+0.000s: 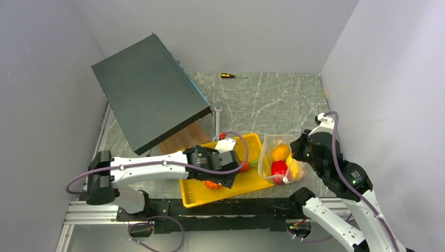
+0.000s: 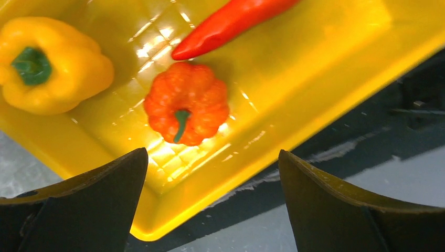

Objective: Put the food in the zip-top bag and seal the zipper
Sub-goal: Pick up the fake vegetable from the bin.

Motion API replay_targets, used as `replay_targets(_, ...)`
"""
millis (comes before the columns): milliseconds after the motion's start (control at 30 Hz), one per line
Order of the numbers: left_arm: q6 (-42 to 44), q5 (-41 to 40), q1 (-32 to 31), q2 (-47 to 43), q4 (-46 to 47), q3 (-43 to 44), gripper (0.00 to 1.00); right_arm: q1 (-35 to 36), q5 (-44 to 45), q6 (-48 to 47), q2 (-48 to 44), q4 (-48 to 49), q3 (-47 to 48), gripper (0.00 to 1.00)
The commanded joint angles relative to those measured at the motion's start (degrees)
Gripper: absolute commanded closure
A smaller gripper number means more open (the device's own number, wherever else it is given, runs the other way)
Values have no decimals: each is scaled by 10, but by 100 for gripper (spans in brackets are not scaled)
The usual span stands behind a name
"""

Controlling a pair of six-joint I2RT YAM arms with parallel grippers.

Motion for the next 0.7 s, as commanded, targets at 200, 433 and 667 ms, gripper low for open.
replay_targets(200,-15,-59,2,49,1,-26,0,3,6,6,5,22,26,100)
replay_targets(433,-7,-70,3,76,-11,-26,0,2,-11,15,15,11,22,100)
replay_targets(667,25,-43,17,103,34,-41,0,2,-11,13,5,13,6,100)
